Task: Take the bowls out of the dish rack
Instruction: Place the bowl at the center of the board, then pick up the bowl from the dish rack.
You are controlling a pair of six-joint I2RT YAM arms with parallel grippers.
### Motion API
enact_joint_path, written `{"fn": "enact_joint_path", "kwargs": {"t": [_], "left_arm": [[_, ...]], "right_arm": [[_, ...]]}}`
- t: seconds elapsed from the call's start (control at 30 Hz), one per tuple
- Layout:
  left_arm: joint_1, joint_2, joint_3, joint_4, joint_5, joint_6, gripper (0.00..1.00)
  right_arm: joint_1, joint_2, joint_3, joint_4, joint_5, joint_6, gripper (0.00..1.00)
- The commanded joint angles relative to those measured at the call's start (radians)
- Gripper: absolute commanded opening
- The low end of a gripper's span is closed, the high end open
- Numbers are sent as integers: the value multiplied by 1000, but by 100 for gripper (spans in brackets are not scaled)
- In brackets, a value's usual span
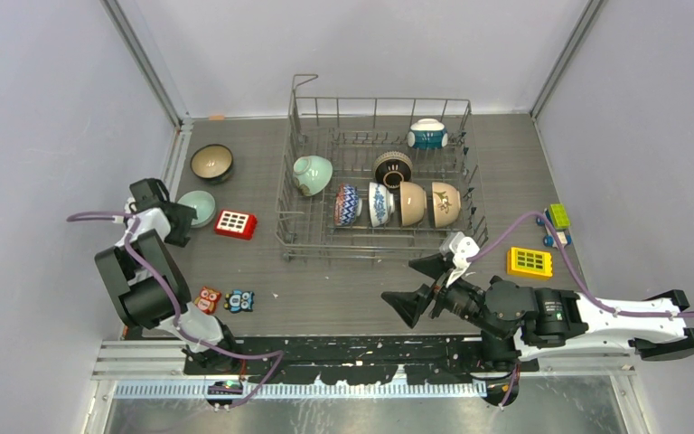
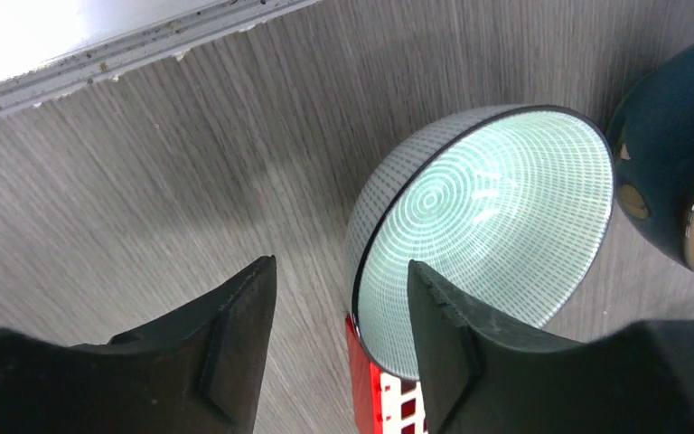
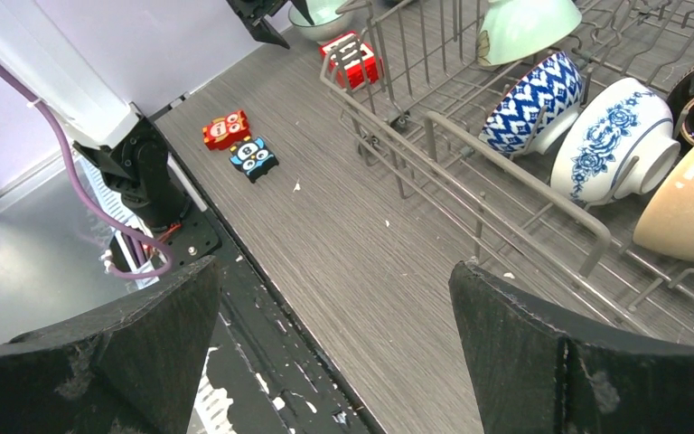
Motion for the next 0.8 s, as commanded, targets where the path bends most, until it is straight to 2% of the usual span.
{"fn": "enact_joint_path", "kwargs": {"t": [0.0,0.13,0.3,0.4,0.47,0.63,0.77], "left_arm": [[-4,-126,28,-44,14,-1,61],[-41,-313,25,-70,9,-21,69],[-203,-532,47,-109,-69,-19,77],[-292,-630,48,-123,-86,-3,84],[-338,-684,52,-122,-75,13,93],[-435,-738,91,-157,-8,40,95],[-518,-763,83,-180,12,36,95]], "right_arm": [[-2,-11,36,13,36,-1,100],[-1,73,141,27,48,-61,100],[-11,264,370,33,122,-153,100],[-104,339,469,47,80,-149,100],[-232,407,551,-6,-21,-84,100],[-573,579,687,-62,-403,174,100],[-734,691,719,30,-595,356,100]]}}
